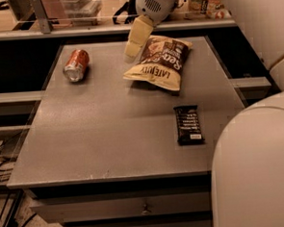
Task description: Place coke can upright
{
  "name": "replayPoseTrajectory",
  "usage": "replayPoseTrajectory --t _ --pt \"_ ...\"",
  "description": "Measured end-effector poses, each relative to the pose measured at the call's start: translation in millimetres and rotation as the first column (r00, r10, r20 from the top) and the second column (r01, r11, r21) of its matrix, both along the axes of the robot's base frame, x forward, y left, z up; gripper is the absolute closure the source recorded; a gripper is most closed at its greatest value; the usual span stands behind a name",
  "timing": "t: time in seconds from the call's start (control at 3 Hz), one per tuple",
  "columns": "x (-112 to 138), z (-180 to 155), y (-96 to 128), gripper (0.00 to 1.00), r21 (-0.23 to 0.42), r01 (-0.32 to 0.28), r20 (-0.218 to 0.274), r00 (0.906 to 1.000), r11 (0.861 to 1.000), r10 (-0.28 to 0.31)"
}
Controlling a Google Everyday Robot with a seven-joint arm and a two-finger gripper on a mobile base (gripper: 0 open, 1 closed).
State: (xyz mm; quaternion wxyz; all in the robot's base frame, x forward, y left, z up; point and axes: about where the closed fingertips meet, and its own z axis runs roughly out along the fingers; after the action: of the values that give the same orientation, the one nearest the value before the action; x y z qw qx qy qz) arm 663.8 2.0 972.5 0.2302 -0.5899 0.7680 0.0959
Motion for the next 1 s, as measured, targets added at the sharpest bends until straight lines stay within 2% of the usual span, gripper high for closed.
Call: replayPoseTrajectory --t 0.33,0.67,1.0 --pt "0 0 0 0.0 0.0 0.0 0.0 1.0 1.0 0.0" --pt "7 -10 18 0.0 -0.025 0.019 -0.036 0.9992 1.0 -0.02" --pt "19 -25 57 0.0 -0.03 0.028 -0.074 0.9968 0.999 -0.03"
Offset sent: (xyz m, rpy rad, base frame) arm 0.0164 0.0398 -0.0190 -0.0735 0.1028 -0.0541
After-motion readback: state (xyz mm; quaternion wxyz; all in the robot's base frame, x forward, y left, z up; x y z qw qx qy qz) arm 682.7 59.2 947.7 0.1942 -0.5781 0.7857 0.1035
